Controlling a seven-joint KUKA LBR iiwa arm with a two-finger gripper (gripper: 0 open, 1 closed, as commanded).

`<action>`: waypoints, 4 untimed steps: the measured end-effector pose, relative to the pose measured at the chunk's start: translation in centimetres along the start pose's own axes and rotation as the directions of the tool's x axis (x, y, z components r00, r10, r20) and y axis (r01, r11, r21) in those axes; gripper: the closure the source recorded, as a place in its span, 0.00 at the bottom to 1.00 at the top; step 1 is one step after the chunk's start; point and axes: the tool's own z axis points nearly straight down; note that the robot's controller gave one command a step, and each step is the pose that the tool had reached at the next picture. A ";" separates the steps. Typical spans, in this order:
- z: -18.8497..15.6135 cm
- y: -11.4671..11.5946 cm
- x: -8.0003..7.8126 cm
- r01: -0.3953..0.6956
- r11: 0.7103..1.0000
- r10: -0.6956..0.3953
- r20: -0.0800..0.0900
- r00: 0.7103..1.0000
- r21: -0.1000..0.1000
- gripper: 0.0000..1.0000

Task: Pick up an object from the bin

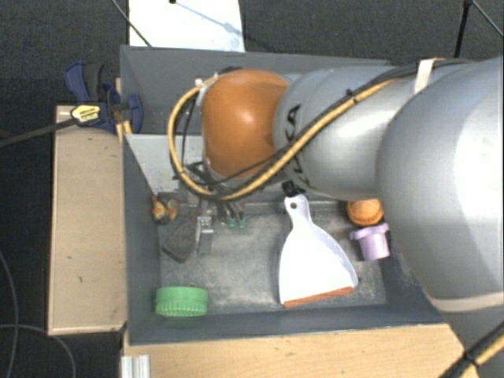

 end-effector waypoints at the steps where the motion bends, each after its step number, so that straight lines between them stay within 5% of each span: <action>1: -0.5 -0.1 -0.2 -0.004 1.000 0.004 0.007 1.000 -0.002 0.00; 2: 5.4 0.7 -1.0 0.041 0.999 -0.041 0.014 0.999 -0.003 0.00; 3: 7.8 0.3 -0.6 0.179 0.984 -0.179 0.007 0.984 0.002 1.00; 4: 7.8 0.3 -0.6 0.177 0.984 -0.177 0.007 0.984 0.002 1.00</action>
Offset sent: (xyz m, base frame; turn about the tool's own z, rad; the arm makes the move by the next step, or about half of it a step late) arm 0.0083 0.0093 -0.0802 -0.0584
